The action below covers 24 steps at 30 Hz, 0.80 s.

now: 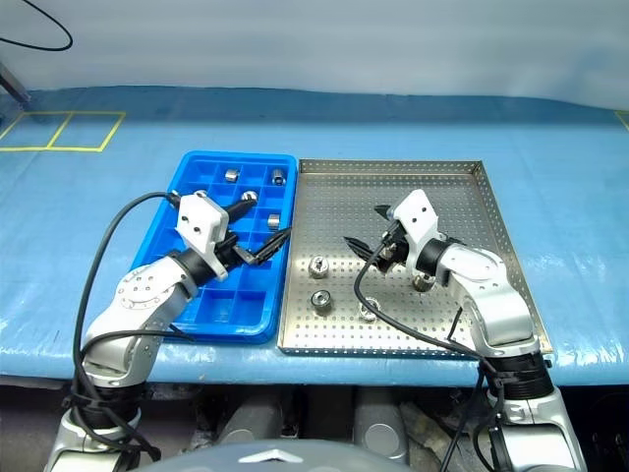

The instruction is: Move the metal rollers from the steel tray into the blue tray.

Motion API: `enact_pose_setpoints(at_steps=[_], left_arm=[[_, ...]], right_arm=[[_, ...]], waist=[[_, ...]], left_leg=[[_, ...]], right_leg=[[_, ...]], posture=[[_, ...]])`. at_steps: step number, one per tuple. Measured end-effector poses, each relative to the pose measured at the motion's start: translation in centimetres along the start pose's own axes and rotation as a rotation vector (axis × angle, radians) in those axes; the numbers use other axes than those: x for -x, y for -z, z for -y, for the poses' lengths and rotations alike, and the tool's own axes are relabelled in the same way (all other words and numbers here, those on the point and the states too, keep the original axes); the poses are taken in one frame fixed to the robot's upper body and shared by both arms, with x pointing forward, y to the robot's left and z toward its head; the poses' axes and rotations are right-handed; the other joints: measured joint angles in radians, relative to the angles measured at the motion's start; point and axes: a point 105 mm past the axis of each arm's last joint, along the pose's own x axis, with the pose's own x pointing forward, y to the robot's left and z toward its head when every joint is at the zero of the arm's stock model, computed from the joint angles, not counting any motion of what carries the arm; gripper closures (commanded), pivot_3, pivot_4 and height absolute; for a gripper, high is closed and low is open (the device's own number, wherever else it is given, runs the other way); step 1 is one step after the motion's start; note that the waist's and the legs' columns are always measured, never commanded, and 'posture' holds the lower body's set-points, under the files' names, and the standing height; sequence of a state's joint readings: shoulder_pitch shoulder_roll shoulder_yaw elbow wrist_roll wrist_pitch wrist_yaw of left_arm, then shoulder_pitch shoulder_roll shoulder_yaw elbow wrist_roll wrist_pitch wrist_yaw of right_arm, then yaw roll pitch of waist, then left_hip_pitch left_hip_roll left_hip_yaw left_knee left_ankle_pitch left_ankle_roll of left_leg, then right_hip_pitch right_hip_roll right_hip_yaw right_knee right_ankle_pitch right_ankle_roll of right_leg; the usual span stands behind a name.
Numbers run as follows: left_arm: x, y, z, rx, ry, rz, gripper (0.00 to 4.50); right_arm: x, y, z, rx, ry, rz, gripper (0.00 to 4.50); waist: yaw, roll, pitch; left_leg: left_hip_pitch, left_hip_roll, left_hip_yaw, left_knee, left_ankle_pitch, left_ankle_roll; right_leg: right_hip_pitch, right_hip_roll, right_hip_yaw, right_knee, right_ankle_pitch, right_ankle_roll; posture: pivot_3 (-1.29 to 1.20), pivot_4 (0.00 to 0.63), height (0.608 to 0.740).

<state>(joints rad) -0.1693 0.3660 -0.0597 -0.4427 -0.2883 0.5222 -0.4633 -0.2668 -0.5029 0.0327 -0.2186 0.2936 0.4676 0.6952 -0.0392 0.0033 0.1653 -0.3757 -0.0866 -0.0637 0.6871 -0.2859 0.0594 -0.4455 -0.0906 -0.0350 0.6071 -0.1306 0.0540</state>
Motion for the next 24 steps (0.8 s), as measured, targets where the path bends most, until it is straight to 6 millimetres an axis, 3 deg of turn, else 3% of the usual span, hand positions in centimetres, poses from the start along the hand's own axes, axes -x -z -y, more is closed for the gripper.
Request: enact_pose_setpoints(at_steps=[24], left_arm=[[-0.02,-0.08,-0.02,-0.001,-0.006,0.004,0.00]], right_arm=[[0.07,0.23,-0.02,-0.005,0.005,-0.005,0.02]], waist=[[-0.001,0.000,0.000]], left_leg=[[0.000,0.000,0.000,0.000,0.000,0.000]], right_leg=[[0.000,0.000,0.000,0.000,0.000,0.000]], posture=[[-0.16,0.150,0.740]])
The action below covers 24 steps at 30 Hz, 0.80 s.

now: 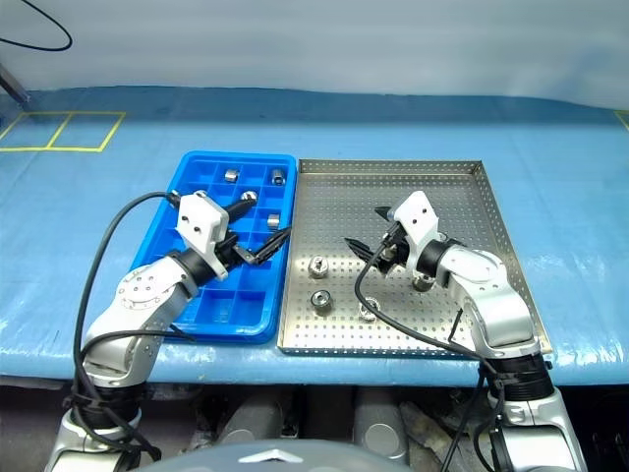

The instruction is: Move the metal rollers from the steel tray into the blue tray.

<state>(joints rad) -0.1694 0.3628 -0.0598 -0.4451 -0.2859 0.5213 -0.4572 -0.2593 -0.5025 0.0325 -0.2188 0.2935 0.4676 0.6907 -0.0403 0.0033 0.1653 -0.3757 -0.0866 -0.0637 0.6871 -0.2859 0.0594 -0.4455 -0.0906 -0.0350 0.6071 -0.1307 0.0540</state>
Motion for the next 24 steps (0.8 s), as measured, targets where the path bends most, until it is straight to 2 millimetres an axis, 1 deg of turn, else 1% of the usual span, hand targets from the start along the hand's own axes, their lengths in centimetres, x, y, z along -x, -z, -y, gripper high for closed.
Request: enact_pose_setpoints(at_steps=[9,11,16,20,22,24], left_arm=[[-0.1,0.0,-0.2,0.009,-0.027,-0.013,0.00],[-0.2,0.5,-0.2,0.024,-0.033,-0.045,0.00],[-1.2,0.7,1.2,0.063,0.048,-0.106,0.00],[-2.1,0.6,1.1,0.088,0.067,-0.182,0.00],[-2.4,0.8,1.5,0.076,0.096,-0.231,0.00],[-2.5,1.4,1.9,0.035,0.127,-0.298,0.00]], right_arm=[[0.0,0.2,0.5,0.009,0.050,-0.003,0.02],[0.1,0.2,0.6,0.010,0.055,-0.002,0.02],[0.4,0.0,0.9,0.012,0.069,0.000,0.02],[0.5,-0.2,0.8,0.019,0.075,0.007,0.02],[0.7,-0.3,0.7,0.023,0.082,0.013,0.02],[0.8,-0.1,0.7,0.018,0.089,0.008,0.02]], waist=[[0.000,0.000,0.000],[-0.001,0.000,0.000],[-0.003,0.000,0.000],[-0.012,0.000,0.000],[-0.020,0.000,0.000],[-0.026,0.000,0.000]], left_leg=[[0.000,0.000,0.000,0.000,0.000,0.000],[0.000,0.000,0.000,0.000,0.000,0.000],[0.000,0.000,0.000,0.000,0.000,0.000],[0.000,0.000,0.000,0.000,0.000,0.000],[0.000,0.000,0.000,0.000,0.000,0.000],[0.000,0.000,0.000,0.000,0.000,0.000]], right_leg=[[0.000,0.000,0.000,0.000,0.000,0.001],[0.000,0.000,0.000,0.000,-0.001,0.002],[0.000,0.000,0.000,0.000,-0.002,0.003],[0.000,0.001,0.000,0.000,-0.002,0.004],[0.000,0.000,0.000,0.000,-0.002,0.004],[0.000,0.000,0.001,0.000,-0.002,0.004]], posture=[[-0.16,0.150,0.740],[-0.17,0.150,0.740],[-0.19,0.150,0.740],[-0.20,0.150,0.740],[-0.21,0.150,0.740],[-0.21,0.150,0.740]])
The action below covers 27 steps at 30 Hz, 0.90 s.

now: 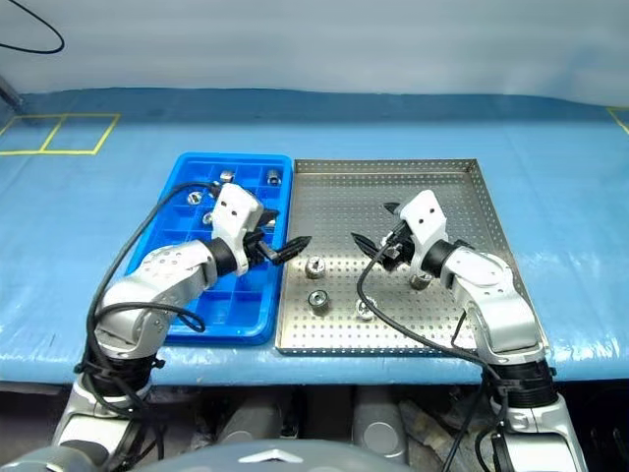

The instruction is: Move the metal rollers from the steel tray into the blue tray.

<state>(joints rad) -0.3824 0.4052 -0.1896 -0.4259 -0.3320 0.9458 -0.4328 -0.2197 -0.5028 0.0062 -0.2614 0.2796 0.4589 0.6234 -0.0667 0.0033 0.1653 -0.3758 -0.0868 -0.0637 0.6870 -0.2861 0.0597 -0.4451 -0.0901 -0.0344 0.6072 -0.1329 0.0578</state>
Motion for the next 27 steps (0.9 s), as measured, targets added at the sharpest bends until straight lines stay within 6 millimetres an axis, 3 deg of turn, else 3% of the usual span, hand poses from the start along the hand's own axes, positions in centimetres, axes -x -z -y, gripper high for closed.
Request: enact_pose_setpoints(at_steps=[4,8,16,27], left_arm=[[-0.4,0.3,1.2,-0.031,0.085,-0.079,0.00],[0.5,0.9,3.3,-0.098,0.200,-0.163,0.00],[1.9,2.4,4.9,-0.138,0.298,-0.254,0.00],[1.9,4.0,6.7,-0.147,0.380,-0.316,0.00]], right_arm=[[0.2,0.2,0.2,-0.005,0.023,-0.003,0.02],[0.3,-0.3,0.2,0.007,0.029,0.010,0.02],[0.6,0.1,0.5,-0.003,0.053,0.000,0.02],[0.5,0.0,0.4,-0.002,0.052,0.001,0.02]], waist=[[-0.010,0.000,0.000],[-0.020,0.000,0.000],[-0.019,0.000,0.000],[-0.017,0.000,0.000]], left_leg=[[0.000,0.000,0.000,0.000,0.000,0.000],[0.001,0.000,0.000,-0.001,0.000,0.000],[0.001,0.001,0.000,-0.001,0.000,-0.001],[0.001,0.001,0.000,-0.001,0.000,-0.001]], right_leg=[[-0.001,0.000,0.001,0.000,0.000,0.000],[-0.001,0.000,0.002,0.000,0.000,0.000],[-0.001,0.001,0.002,0.000,-0.001,0.000],[-0.001,0.001,0.003,0.000,-0.001,0.000]], posture=[[-0.23,0.150,0.740],[-0.23,0.150,0.740],[-0.22,0.150,0.740],[-0.22,0.150,0.740]])
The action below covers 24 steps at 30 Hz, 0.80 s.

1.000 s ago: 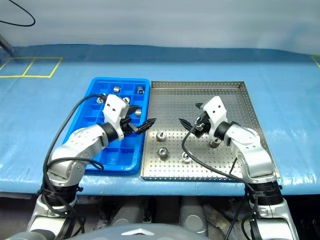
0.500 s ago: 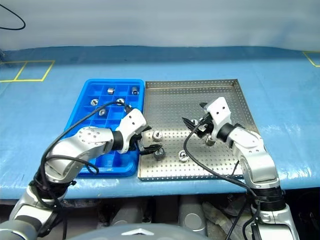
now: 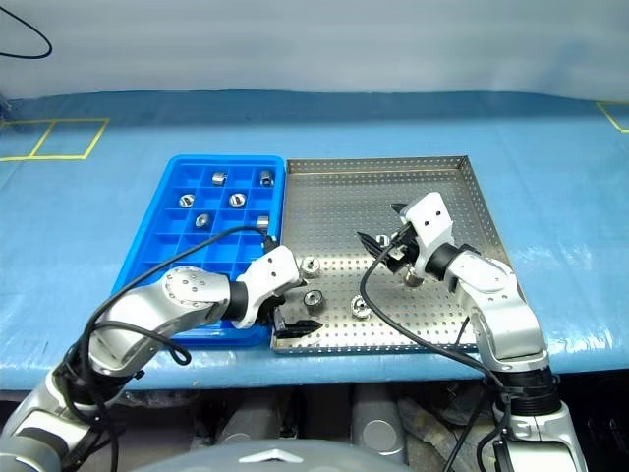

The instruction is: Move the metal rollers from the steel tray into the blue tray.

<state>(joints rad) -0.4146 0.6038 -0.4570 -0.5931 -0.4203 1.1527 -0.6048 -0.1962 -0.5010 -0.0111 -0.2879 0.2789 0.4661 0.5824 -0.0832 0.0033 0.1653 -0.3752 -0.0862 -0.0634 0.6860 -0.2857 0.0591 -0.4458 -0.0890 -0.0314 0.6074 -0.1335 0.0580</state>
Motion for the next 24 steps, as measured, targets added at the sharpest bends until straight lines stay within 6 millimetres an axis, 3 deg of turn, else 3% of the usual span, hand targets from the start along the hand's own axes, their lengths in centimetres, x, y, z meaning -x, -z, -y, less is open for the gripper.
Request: enact_pose_setpoints(at_steps=[10,14,20,24], left_arm=[[-1.1,0.5,-0.9,-0.020,-0.020,-0.054,0.00],[-1.4,0.3,-1.2,-0.027,-0.018,-0.054,0.92],[-1.5,0.1,-1.1,-0.034,-0.014,-0.052,0.92],[-1.6,0.1,-1.1,-0.044,-0.012,-0.051,1.86]], right_arm=[[-0.1,-0.2,0.1,0.002,0.004,0.005,0.02],[-0.1,-0.2,0.1,0.003,0.006,0.007,0.00],[-0.1,-0.2,0.1,0.002,0.005,0.008,0.00],[-0.1,-0.2,0.1,0.002,0.005,0.008,0.00]], waist=[[0.001,0.000,0.000],[0.001,0.000,0.000],[0.000,0.000,0.000],[0.001,0.000,0.000]], left_leg=[[0.000,0.000,0.000,0.000,0.000,0.000],[0.000,0.000,0.000,0.000,0.000,0.000],[0.000,0.000,0.000,0.000,0.000,0.000],[0.000,0.000,0.000,0.000,0.000,0.000]], right_leg=[[0.000,0.001,0.001,0.000,0.000,0.000],[0.000,0.001,0.001,0.000,0.000,0.000],[0.000,0.001,0.001,0.000,0.000,0.000],[0.000,0.001,0.001,0.000,0.000,0.000]], posture=[[-0.22,0.150,0.740],[-0.23,0.150,0.740],[-0.22,0.150,0.740],[-0.22,0.150,0.740]])
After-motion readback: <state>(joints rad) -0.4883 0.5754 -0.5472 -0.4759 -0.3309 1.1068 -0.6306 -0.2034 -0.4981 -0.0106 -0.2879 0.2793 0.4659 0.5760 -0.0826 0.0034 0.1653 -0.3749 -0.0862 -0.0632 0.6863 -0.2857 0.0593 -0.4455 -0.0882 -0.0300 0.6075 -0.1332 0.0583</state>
